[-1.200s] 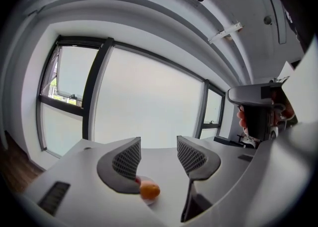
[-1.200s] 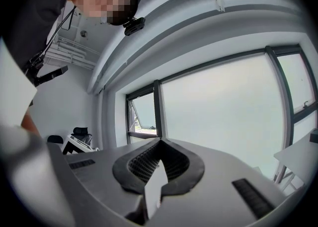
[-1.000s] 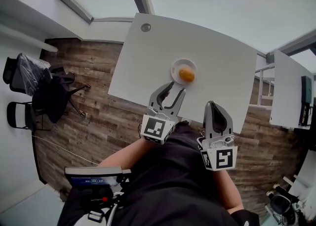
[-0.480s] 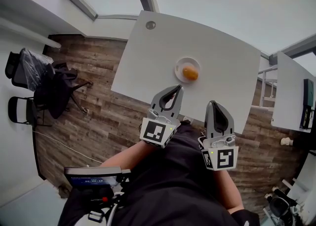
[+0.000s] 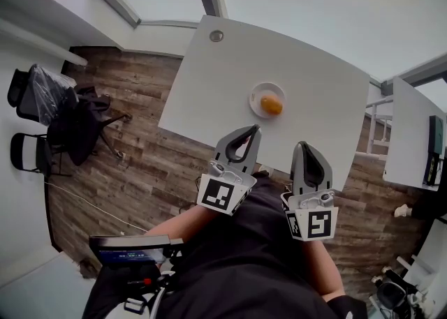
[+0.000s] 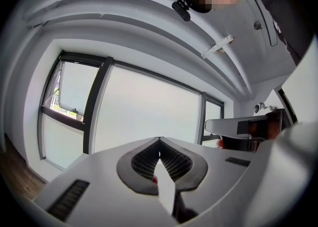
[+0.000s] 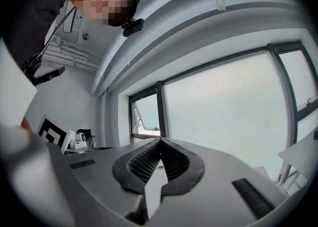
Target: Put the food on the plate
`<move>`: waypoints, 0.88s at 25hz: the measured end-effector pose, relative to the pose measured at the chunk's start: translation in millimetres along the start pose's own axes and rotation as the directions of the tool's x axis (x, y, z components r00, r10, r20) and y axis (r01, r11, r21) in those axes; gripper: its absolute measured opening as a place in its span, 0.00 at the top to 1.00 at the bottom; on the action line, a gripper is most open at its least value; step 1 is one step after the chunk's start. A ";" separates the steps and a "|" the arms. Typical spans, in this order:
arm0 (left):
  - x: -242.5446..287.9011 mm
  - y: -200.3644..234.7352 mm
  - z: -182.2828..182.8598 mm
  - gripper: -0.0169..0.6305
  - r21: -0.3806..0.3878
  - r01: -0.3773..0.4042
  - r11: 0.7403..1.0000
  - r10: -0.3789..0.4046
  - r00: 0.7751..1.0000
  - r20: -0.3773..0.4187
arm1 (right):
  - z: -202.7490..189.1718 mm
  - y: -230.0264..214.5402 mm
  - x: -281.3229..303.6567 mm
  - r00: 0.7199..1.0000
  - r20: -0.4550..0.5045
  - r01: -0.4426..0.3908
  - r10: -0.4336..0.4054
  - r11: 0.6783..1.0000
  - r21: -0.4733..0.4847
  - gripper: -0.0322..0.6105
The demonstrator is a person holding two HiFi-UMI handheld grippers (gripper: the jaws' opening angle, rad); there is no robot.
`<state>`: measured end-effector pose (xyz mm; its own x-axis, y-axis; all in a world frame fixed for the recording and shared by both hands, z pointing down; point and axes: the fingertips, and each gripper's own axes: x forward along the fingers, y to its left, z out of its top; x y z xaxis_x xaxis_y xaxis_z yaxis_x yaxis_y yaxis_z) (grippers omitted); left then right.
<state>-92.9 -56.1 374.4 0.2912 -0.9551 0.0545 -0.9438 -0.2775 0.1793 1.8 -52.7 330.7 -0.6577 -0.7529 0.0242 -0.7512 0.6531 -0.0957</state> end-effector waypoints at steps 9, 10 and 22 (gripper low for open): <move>-17.0 13.4 7.3 0.96 0.022 -0.045 0.999 0.044 0.999 0.012 | 1.0 16.2 9.5 1.000 0.006 -0.025 0.025 1.000 -0.012 0.95; -18.2 15.5 8.2 0.96 0.024 -0.051 0.998 0.050 0.999 0.015 | 0.9 18.3 10.1 1.000 0.006 -0.029 0.029 0.999 -0.013 0.95; -27.6 24.8 18.2 0.96 0.035 -0.092 0.995 0.090 0.994 0.059 | -0.6 22.4 9.3 1.000 -0.013 -0.008 0.007 0.997 -0.071 0.95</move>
<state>-127.2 -38.5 359.5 0.1953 -0.9807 0.0120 -0.9715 -0.1918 0.1393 -21.2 -45.0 329.3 -0.6637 -0.7471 0.0369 -0.7480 0.6632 -0.0253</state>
